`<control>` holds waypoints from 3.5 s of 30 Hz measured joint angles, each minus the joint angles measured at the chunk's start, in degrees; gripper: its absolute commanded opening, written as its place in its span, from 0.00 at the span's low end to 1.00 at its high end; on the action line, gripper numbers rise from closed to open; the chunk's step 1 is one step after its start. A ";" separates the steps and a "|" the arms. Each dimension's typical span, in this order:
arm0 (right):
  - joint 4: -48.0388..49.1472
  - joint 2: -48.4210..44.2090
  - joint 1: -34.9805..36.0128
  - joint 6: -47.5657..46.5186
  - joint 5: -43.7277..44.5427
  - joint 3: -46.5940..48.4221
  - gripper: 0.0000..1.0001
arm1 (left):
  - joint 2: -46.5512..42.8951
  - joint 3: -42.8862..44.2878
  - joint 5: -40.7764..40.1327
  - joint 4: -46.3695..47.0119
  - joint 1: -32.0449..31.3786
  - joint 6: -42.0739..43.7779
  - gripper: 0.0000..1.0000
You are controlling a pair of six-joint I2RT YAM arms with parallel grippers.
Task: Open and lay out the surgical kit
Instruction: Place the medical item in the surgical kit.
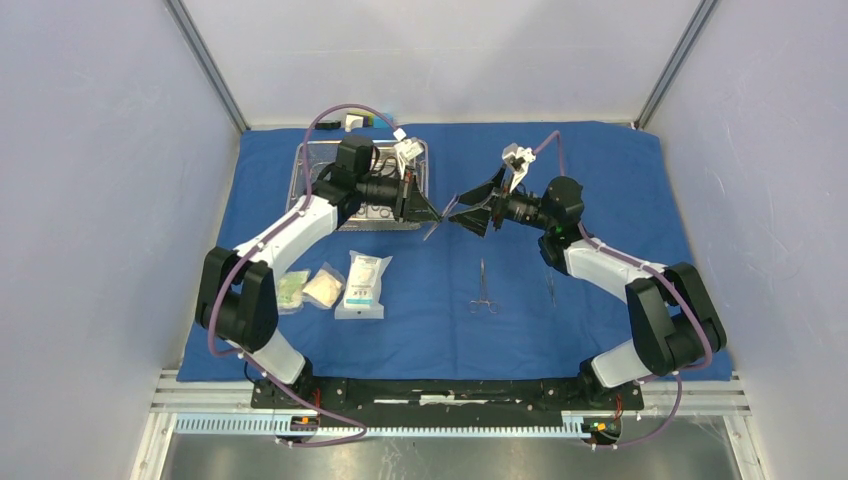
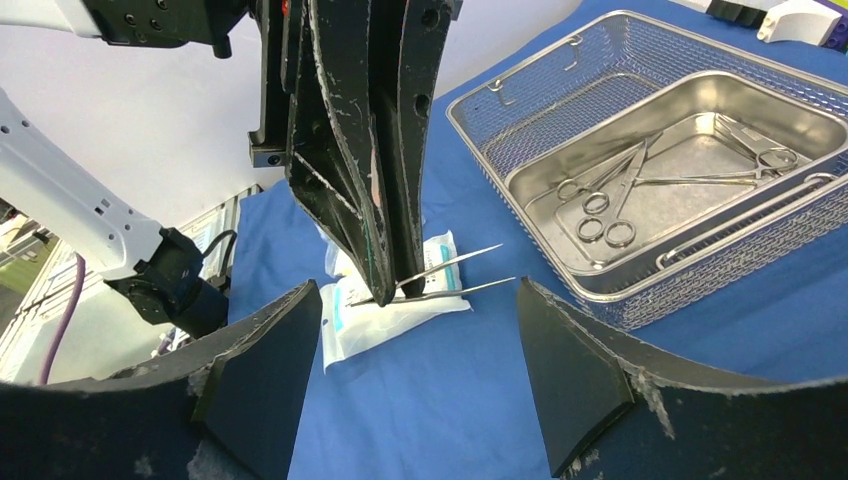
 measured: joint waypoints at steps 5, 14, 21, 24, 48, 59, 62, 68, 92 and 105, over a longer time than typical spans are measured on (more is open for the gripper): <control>1.62 0.09 -0.02 1.25 0.13 -0.46 0.71 | -0.13 -0.79 1.16 1.03 -0.46 -0.44 0.06; 7.69 1.40 -0.02 6.32 -0.59 -1.14 0.55 | -0.79 -1.16 2.45 2.10 -1.20 -0.83 0.06; 10.84 2.10 -0.13 9.07 -1.01 -2.38 0.51 | -0.96 -1.22 2.86 2.29 -1.44 -0.90 0.06; 11.67 2.14 -0.15 9.94 -1.22 -2.58 0.50 | -0.98 -1.31 2.97 2.43 -1.51 -0.94 0.06; 14.23 3.93 -0.17 12.22 -1.42 -4.74 0.67 | -1.53 -1.01 -1.51 -0.04 -1.88 0.09 0.02; 10.34 0.87 -0.17 15.15 6.12 -6.45 0.65 | -2.40 3.10 -25.42 -11.26 -6.82 9.79 0.03; 9.14 0.87 -0.33 17.44 8.39 -6.45 0.66 | -2.82 3.21 -32.50 -12.66 -9.90 11.52 0.02; 6.27 0.87 -1.18 19.58 12.66 -7.56 0.65 | -3.37 3.23 -44.92 -14.14 -14.36 13.90 0.02; 5.92 3.61 -1.14 23.17 15.67 -9.46 0.56 | -3.52 5.18 -55.30 -14.97 -21.33 16.31 0.02; 10.36 4.44 -0.63 25.73 15.45 -9.49 0.51 | -2.91 5.25 -56.33 -14.97 -22.21 17.44 0.02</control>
